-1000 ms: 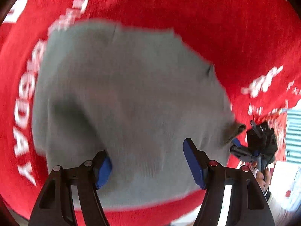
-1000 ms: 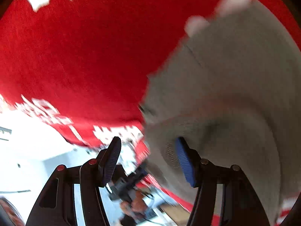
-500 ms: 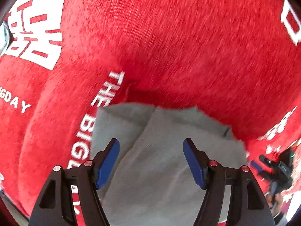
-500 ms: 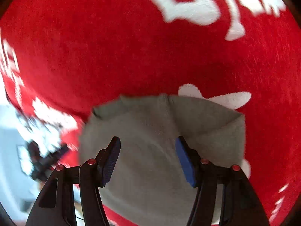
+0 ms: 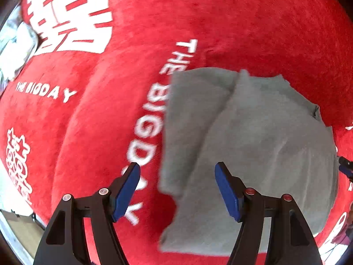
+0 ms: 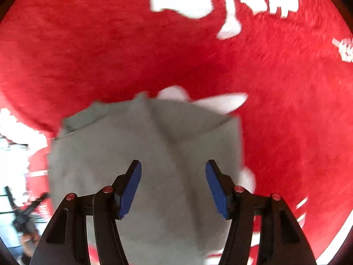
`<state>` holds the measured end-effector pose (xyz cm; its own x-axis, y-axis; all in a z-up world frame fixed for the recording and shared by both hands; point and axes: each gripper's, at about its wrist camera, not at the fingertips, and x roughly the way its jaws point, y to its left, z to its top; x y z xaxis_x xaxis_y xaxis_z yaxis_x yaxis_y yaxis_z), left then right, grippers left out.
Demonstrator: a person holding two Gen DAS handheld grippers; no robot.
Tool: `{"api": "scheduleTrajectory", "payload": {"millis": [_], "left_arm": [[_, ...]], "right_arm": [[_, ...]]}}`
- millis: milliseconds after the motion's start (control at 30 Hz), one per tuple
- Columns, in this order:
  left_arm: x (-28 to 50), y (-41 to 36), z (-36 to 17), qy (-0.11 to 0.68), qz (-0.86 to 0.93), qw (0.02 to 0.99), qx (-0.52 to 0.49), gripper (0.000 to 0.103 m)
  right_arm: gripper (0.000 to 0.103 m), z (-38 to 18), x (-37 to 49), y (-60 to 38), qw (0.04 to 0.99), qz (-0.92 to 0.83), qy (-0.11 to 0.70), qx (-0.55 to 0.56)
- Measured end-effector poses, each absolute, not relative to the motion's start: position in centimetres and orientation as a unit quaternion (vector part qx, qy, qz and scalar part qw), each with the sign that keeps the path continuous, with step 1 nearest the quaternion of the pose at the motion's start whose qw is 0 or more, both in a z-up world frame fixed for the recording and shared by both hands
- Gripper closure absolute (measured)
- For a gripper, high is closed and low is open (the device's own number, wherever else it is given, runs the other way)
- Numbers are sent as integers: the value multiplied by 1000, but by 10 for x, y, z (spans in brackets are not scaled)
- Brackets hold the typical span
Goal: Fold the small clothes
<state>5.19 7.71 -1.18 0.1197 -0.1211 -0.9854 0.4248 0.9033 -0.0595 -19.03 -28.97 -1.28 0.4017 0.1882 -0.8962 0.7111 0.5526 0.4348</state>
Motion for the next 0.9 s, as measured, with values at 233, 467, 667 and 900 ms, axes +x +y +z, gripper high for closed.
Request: {"api": "scheduleTrajectory", "payload": {"millis": [233, 467, 667, 900], "left_arm": [[30, 117, -15, 671, -225, 703, 73, 33], [1, 113, -31, 686, -308, 655, 73, 33], [-1, 106, -43, 687, -355, 628, 86, 83], [9, 117, -17, 658, -414, 624, 84, 94]], "right_arm": [[35, -25, -187, -173, 656, 22, 495, 569], [35, -86, -178, -79, 566, 20, 477, 672], [94, -91, -200, -80, 539, -61, 384, 747], [95, -55, -192, -84, 617, -70, 437, 651]]}}
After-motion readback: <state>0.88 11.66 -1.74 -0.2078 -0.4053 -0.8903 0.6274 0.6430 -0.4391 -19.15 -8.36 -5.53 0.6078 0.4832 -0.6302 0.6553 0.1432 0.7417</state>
